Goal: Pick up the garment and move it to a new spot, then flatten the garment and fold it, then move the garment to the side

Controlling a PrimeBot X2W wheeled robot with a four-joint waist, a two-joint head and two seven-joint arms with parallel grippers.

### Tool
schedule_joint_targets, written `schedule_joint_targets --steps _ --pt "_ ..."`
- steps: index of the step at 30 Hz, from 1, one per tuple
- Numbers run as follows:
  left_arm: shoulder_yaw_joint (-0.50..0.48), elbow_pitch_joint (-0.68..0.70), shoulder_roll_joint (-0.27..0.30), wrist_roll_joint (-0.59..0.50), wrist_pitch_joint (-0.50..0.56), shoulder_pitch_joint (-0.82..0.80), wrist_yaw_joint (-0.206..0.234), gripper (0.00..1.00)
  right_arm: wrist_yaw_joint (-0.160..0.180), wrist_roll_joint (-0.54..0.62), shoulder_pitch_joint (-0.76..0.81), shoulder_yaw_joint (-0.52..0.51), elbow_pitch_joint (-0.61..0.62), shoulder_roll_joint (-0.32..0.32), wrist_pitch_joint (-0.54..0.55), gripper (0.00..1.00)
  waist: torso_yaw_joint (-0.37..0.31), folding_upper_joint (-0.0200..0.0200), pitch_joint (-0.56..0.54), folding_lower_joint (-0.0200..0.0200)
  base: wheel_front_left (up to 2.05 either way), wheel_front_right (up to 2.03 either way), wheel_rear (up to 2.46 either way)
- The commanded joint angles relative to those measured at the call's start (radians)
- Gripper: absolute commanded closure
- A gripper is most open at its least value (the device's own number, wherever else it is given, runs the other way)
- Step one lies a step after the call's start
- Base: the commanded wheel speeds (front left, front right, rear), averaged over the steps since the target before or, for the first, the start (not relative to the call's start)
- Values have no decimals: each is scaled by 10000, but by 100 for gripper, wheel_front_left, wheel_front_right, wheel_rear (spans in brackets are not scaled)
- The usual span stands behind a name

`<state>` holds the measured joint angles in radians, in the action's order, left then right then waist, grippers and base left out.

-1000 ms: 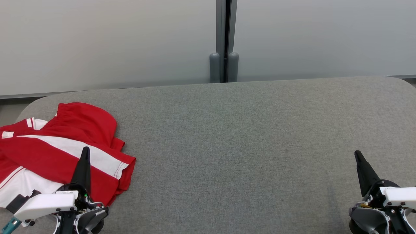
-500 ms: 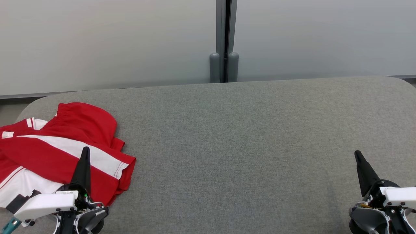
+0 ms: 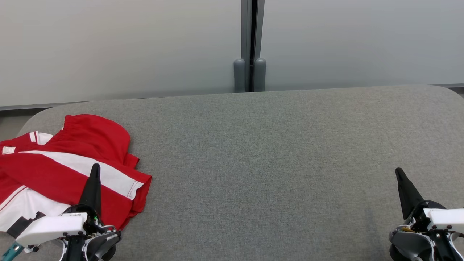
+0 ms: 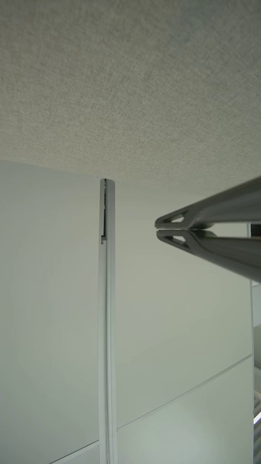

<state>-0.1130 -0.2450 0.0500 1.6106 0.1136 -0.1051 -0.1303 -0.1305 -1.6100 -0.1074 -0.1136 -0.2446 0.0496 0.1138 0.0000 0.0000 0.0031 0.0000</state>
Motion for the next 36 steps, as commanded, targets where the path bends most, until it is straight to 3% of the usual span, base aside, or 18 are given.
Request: schedule_joint_targets --steps 1,21,22,36 --pt "-44 18 63 -56 -15 -130 -60 100 -13 50 -75 5 -24 81 -24 100 0 0 0 0 0 0 0" --pt "-44 18 63 -56 -15 -130 -60 100 -13 50 -76 5 -24 81 -24 100 0 0 0 0 0 0 0" --pt "5 -29 -6 3 -1 13 6 0 0 -1 19 -1 -26 -10 -2 0 0 0 0 0 0 0 0" --pt "449 -185 -91 -360 -514 336 35 0 4 650 433 332 92 -106 -518 0 -11 0 1 0 0 0 0"
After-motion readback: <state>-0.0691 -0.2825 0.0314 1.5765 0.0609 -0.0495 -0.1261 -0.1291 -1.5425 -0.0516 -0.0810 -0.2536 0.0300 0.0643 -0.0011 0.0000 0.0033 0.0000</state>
